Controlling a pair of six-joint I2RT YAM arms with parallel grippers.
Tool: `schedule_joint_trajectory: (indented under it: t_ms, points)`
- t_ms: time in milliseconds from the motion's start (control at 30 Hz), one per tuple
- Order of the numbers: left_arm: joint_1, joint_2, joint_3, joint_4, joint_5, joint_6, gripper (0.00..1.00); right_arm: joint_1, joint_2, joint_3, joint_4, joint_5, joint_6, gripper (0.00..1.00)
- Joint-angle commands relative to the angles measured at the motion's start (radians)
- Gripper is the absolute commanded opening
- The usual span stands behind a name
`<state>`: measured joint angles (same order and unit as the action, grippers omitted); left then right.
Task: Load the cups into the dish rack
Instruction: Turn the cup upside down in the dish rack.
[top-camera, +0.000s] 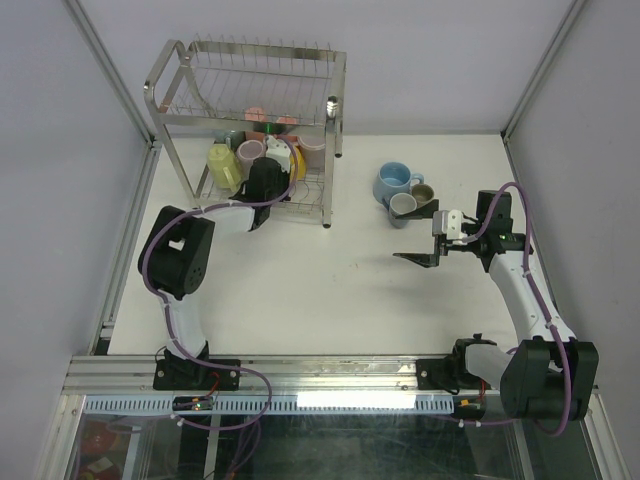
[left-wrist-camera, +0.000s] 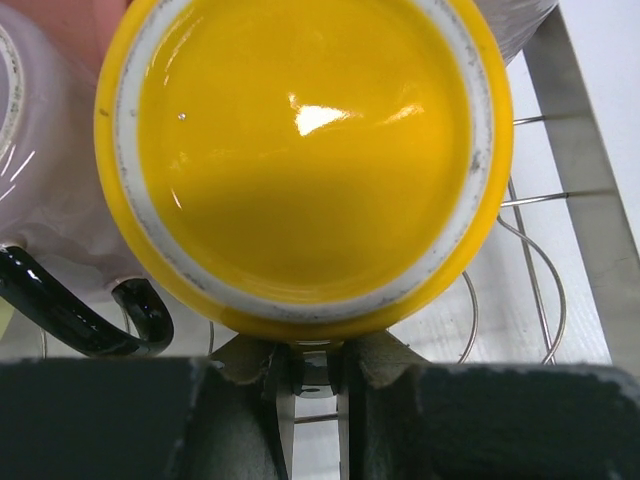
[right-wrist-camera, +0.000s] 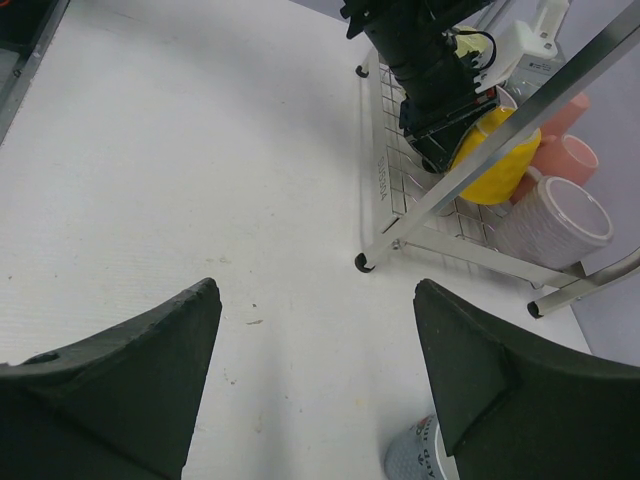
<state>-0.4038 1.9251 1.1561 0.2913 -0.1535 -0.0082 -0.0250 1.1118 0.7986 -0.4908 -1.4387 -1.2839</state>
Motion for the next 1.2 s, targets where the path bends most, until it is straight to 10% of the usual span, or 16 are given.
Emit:
schedule_joint_trajectory:
  t_ms: [0, 1167]
  points:
    - [0.010, -0.021, 0.082, 0.082, -0.041, 0.024, 0.09, -0.009, -0.009, 0.019, 0.024, -0.043, 0.005, 0.81]
    - [0.008, -0.115, 0.051, 0.076, -0.217, 0.078, 0.27, -0.008, -0.008, 0.018, 0.024, -0.047, 0.008, 0.81]
